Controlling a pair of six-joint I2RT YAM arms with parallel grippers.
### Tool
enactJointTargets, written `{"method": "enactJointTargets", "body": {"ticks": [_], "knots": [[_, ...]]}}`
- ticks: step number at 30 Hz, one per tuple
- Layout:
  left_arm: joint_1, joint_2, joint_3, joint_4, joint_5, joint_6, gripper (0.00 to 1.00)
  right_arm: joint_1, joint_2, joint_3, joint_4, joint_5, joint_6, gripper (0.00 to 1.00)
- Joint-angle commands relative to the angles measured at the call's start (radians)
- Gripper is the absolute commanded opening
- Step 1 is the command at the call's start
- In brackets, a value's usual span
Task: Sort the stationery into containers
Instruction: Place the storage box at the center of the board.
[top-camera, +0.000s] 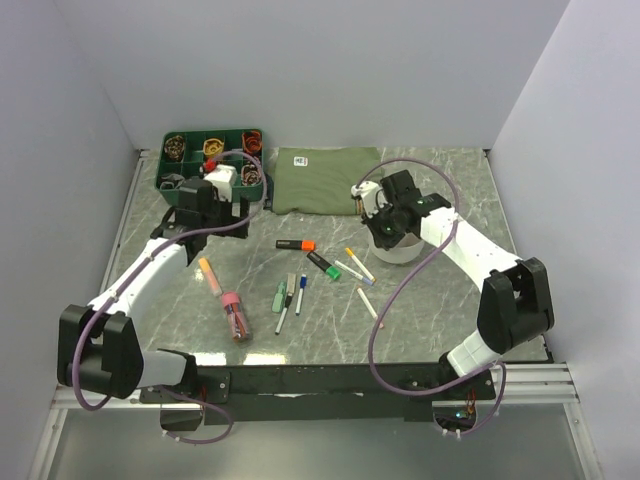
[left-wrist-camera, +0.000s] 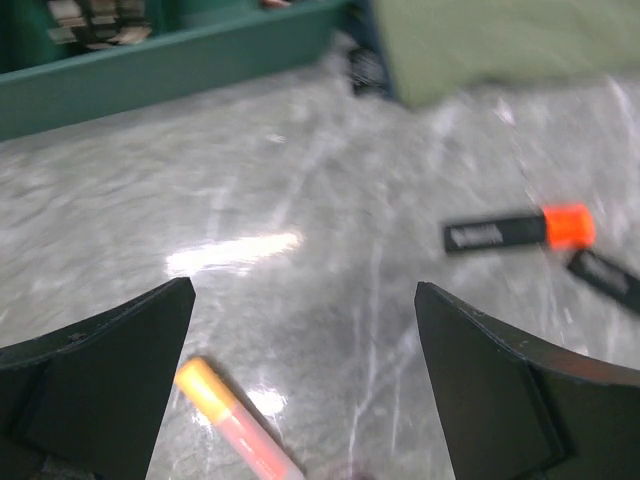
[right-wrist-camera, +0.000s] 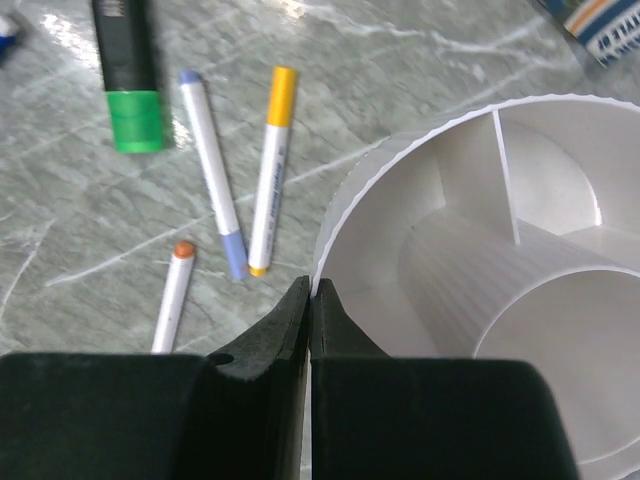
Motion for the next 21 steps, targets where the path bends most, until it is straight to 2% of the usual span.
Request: {"method": "enactJointTargets", "body": {"ticks": [1,2,5,7,12,14,15,18,21], "knots": [[-0.019,-0.036,-0.007,-0.022,0.255,0.186,1.00,0.036,-0.029,-0.004,0.066,0.011,-0.005,0.00],[-0.022,-0.035,-0.002,-0.029,0.320,0.206,0.99,0.041,-0.029,-0.007,0.067,0.011,-0.002,0.00],[-0.040,-0.015,0.027,-0.067,0.397,0.292,1.00,0.044,-0.029,-0.018,0.075,0.025,0.007,0.07],[-0.042,0.013,0.047,-0.091,0.412,0.350,0.99,0.045,-0.028,-0.026,0.081,0.037,0.007,0.11],[-0.045,0.103,0.125,-0.160,0.402,0.407,0.99,0.044,-0.029,-0.052,0.106,0.062,-0.003,0.09],[-0.045,0.108,0.125,-0.149,0.410,0.407,1.00,0.044,-0.031,-0.058,0.110,0.065,-0.005,0.12],[-0.047,0.105,0.121,-0.128,0.419,0.403,0.99,0.045,-0.031,-0.058,0.112,0.069,0.001,0.26],[-0.054,0.108,0.105,-0.111,0.425,0.417,0.99,0.044,-0.040,-0.053,0.109,0.074,0.009,0.45],[-0.059,0.125,0.121,-0.140,0.454,0.476,0.99,0.044,-0.083,-0.032,0.084,0.078,0.024,0.52]]}}
